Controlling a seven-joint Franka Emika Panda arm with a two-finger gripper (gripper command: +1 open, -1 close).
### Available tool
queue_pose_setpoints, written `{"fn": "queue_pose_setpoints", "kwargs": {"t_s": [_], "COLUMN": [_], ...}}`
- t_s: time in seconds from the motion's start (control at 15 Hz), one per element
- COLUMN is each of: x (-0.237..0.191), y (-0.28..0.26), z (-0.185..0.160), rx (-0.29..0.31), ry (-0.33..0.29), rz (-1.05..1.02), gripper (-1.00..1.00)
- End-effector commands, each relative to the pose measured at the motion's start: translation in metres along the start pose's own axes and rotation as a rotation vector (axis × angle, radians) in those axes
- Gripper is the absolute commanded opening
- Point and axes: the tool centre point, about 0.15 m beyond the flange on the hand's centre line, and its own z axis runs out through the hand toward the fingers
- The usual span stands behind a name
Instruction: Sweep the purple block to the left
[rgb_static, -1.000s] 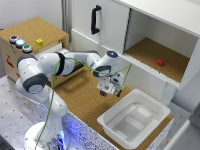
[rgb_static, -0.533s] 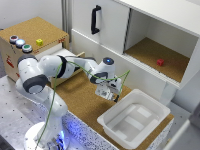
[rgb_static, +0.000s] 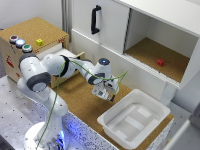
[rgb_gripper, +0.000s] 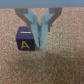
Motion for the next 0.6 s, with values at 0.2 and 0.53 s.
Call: {"fn": "queue_pose_setpoints", "kwargs": {"t_s": [0.2, 0.53], "x": [0.032, 0.036], "y": [-0.001, -0.02], "z": [0.036, 0.037], "rx": [-0.017, -0.001], "ry": [-0.037, -0.045], "rz": [0.057, 0.052], "gripper": [-1.0, -1.0]}}
